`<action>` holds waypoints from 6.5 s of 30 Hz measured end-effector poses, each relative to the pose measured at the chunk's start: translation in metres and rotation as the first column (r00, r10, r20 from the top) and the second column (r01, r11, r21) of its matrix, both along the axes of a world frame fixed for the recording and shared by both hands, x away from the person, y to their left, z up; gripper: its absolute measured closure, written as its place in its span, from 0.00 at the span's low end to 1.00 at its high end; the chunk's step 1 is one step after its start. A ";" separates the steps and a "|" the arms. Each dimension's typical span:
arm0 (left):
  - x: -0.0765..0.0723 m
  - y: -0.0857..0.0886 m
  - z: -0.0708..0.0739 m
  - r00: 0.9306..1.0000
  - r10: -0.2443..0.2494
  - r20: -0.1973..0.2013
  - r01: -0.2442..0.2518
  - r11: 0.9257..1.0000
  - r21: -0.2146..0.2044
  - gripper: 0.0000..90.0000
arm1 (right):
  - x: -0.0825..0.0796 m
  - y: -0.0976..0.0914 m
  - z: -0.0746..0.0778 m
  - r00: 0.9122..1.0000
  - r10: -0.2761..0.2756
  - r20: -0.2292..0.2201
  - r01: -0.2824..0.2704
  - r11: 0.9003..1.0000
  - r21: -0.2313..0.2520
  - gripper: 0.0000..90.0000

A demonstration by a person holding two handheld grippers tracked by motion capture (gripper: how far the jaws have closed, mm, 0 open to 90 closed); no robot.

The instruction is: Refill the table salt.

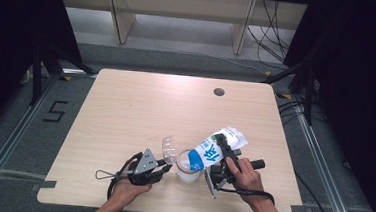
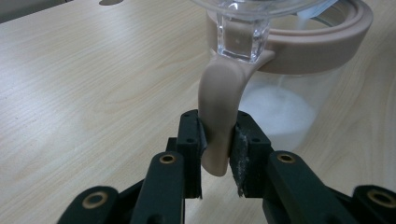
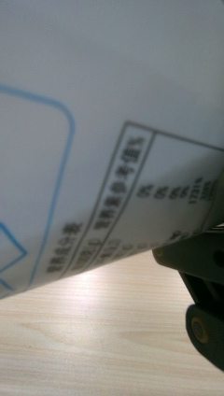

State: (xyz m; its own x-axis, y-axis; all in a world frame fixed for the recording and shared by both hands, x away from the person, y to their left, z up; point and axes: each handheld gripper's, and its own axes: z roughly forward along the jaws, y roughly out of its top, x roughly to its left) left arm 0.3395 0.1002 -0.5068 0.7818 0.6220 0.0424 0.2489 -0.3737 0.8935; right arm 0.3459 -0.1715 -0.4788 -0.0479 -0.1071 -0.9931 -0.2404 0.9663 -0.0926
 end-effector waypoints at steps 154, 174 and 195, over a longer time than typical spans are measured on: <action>-0.001 -0.001 0.002 1.000 0.010 0.001 -0.010 1.000 -0.001 0.83 | -0.002 0.001 0.005 0.999 0.039 0.034 -0.036 0.997 -0.075 0.75; -0.001 -0.001 0.002 1.000 0.011 -0.001 -0.011 1.000 0.001 0.83 | -0.002 -0.001 0.001 1.000 0.017 0.015 -0.017 0.999 -0.031 0.76; -0.001 -0.001 0.002 1.000 0.015 -0.002 -0.015 1.000 0.004 0.83 | -0.001 0.001 0.004 0.998 0.049 0.036 -0.047 0.997 -0.065 0.76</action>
State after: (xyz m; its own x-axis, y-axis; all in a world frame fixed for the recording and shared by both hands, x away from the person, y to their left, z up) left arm 0.3384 0.0994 -0.5046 0.7723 0.6337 0.0437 0.2560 -0.3735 0.8916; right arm 0.3454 -0.1707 -0.4744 -0.0044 -0.1723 -0.9850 -0.2816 0.9454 -0.1641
